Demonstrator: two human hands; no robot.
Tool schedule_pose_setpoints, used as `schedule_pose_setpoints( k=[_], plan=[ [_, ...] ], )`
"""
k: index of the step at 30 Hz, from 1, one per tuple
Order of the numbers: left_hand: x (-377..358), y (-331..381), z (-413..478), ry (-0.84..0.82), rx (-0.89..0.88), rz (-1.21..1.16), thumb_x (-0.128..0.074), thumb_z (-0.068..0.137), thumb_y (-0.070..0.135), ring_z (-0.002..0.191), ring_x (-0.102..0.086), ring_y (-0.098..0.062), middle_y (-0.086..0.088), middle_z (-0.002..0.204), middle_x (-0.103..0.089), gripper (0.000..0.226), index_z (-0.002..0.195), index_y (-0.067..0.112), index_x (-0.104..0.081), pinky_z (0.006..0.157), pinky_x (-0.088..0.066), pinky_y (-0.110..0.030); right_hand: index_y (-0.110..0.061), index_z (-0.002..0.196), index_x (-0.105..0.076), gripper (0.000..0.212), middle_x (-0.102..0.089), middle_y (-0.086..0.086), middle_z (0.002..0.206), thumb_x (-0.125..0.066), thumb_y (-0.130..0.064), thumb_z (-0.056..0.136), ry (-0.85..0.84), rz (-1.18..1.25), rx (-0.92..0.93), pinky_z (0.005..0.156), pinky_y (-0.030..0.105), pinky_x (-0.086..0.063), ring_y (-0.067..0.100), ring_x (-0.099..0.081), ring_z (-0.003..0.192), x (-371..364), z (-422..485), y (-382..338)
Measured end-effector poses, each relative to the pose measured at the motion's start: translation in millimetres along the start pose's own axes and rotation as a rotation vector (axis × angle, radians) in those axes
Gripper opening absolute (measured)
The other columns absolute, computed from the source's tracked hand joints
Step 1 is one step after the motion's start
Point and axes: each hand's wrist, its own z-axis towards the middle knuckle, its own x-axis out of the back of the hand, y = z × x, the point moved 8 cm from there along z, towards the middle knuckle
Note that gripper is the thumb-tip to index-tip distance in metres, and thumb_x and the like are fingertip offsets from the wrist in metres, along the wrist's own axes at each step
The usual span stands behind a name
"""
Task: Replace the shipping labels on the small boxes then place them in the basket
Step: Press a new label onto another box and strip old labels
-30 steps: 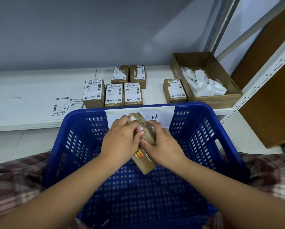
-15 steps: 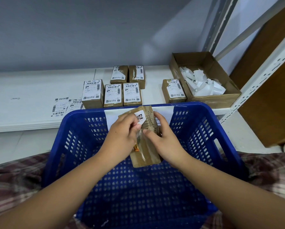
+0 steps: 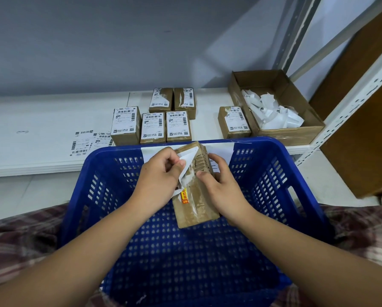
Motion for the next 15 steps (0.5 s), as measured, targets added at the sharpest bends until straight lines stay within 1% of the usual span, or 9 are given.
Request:
schedule_pose_setpoints(
  k=[3, 5, 8, 11, 13, 15],
  plan=[
    [2, -1, 0, 0.034, 0.033, -0.100, -0.058, 0.092, 0.013, 0.062, -0.054, -0.006, -0.003, 0.078, -0.063, 0.018, 0.077, 0.021, -0.053, 0.050, -0.046, -0.016, -0.041, 0.135, -0.034, 0.045, -0.072, -0.002, 0.097, -0.054, -0.035, 0.095, 0.010, -0.014, 0.000, 0.088, 0.041, -0.055, 0.016, -0.069, 0.088, 0, -2, 0],
    [1, -3, -1, 0.030, 0.048, -0.122, -0.057, 0.093, 0.011, 0.061, -0.056, -0.006, 0.000, 0.076, -0.063, 0.019, 0.077, 0.020, -0.051, 0.052, -0.050, -0.020, -0.042, 0.134, -0.034, 0.044, -0.071, -0.002, 0.098, -0.053, -0.034, 0.095, 0.004, -0.014, -0.002, 0.086, 0.038, -0.055, 0.016, -0.069, 0.088, -1, -3, -1],
    [-1, -4, -2, 0.021, 0.064, -0.151, -0.053, 0.094, 0.008, 0.052, -0.053, 0.001, 0.006, 0.070, -0.059, 0.019, 0.078, 0.017, -0.047, 0.056, -0.052, -0.023, -0.041, 0.135, -0.033, 0.044, -0.071, -0.002, 0.100, -0.052, -0.034, 0.096, 0.000, -0.013, 0.004, 0.085, 0.035, -0.055, 0.015, -0.069, 0.089, -1, -2, -2],
    [-3, -5, -3, 0.030, 0.081, -0.187, -0.050, 0.095, 0.006, 0.049, -0.049, 0.003, 0.005, 0.070, -0.052, 0.020, 0.079, 0.015, -0.046, 0.057, -0.051, -0.022, -0.042, 0.135, -0.033, 0.043, -0.070, -0.001, 0.101, -0.051, -0.035, 0.097, 0.001, -0.004, -0.010, 0.084, 0.035, -0.055, 0.016, -0.068, 0.089, -1, -2, 0],
    [-4, -8, -3, 0.041, 0.108, -0.199, -0.049, 0.096, 0.007, 0.055, -0.051, -0.001, 0.002, 0.075, -0.053, 0.019, 0.079, 0.016, -0.045, 0.056, -0.051, -0.020, -0.042, 0.134, -0.034, 0.041, -0.070, -0.002, 0.101, -0.051, -0.036, 0.097, 0.006, -0.001, -0.020, 0.084, 0.034, -0.055, 0.015, -0.068, 0.089, -1, -3, 1],
    [-4, -12, -3, 0.048, 0.133, -0.199, -0.049, 0.096, 0.008, 0.064, -0.054, -0.010, -0.004, 0.081, -0.055, 0.019, 0.080, 0.018, -0.046, 0.056, -0.051, -0.018, -0.042, 0.133, -0.035, 0.040, -0.069, -0.002, 0.100, -0.050, -0.035, 0.097, 0.007, -0.002, -0.019, 0.082, 0.033, -0.055, 0.015, -0.068, 0.089, -1, -3, 0]
  ],
)
